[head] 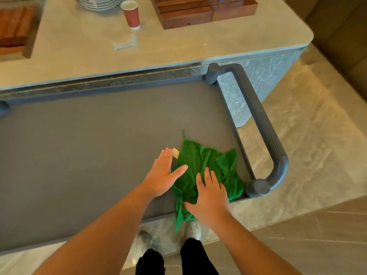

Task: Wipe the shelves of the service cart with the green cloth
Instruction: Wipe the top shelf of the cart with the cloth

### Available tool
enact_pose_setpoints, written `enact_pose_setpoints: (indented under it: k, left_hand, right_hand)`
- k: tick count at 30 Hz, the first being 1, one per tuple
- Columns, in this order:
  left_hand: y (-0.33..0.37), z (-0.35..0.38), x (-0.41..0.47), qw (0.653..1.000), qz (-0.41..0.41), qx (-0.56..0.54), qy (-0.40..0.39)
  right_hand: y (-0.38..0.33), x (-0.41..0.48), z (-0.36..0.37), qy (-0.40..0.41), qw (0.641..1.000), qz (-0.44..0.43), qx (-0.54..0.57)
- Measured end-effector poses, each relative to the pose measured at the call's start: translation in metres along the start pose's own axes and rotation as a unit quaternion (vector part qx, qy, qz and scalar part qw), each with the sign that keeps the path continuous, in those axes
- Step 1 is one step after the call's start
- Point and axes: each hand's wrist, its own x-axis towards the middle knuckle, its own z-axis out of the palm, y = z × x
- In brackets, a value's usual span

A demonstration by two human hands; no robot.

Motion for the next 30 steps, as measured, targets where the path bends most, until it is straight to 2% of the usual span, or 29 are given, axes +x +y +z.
enact_pose_setpoints:
  k: [5, 7, 13, 15, 17, 19, 20, 22, 24, 25, 26, 27, 30]
  left_hand:
    - [-0.033, 0.014, -0.038, 0.985, -0.020, 0.165, 0.049]
    - [-0.050, 0.023, -0.059, 0.979, -0.038, 0.189, 0.074]
    - [-0.073, 0.038, -0.103, 0.976, -0.069, 0.181, 0.100]
    - [-0.070, 0.037, -0.108, 0.981, -0.074, 0.155, 0.094]
    - [-0.066, 0.034, -0.111, 0.986, -0.077, 0.128, 0.079]
    - [-0.061, 0.030, -0.114, 0.990, -0.075, 0.107, 0.057]
    - [-0.059, 0.029, -0.114, 0.992, -0.070, 0.099, 0.045]
    - [-0.052, 0.028, -0.117, 0.995, -0.042, 0.080, 0.036]
    - [-0.045, 0.029, -0.125, 0.998, -0.014, 0.020, 0.056]
    - [-0.043, 0.030, -0.132, 0.997, -0.007, -0.028, 0.070]
    - [-0.043, 0.031, -0.139, 0.994, -0.001, -0.075, 0.084]
    - [-0.044, 0.033, -0.147, 0.989, -0.001, -0.110, 0.096]
    - [-0.054, 0.036, -0.166, 0.979, -0.006, -0.146, 0.140]
  right_hand:
    - [0.004, 0.013, -0.010, 0.013, 0.999, 0.050, -0.002]
    - [0.003, 0.019, -0.009, 0.013, 0.999, 0.032, -0.025]
    - [-0.013, 0.018, -0.002, 0.030, 0.997, -0.048, -0.055]
    - [-0.018, 0.014, -0.007, 0.027, 0.997, -0.067, -0.023]
    - [-0.028, 0.006, -0.017, 0.026, 0.995, -0.055, 0.079]
    - [-0.040, -0.002, -0.019, 0.023, 0.966, 0.007, 0.259]
    - [-0.048, -0.007, -0.019, 0.010, 0.934, 0.034, 0.354]
    - [-0.064, -0.017, -0.016, -0.043, 0.841, 0.088, 0.533]
    - [-0.077, -0.031, -0.011, -0.083, 0.738, 0.118, 0.660]
    - [-0.082, -0.037, -0.008, -0.087, 0.712, 0.117, 0.687]
    - [-0.085, -0.041, -0.003, -0.081, 0.700, 0.113, 0.700]
    - [-0.088, -0.047, 0.002, -0.067, 0.705, 0.102, 0.699]
    - [-0.096, -0.070, 0.012, -0.058, 0.762, 0.047, 0.643]
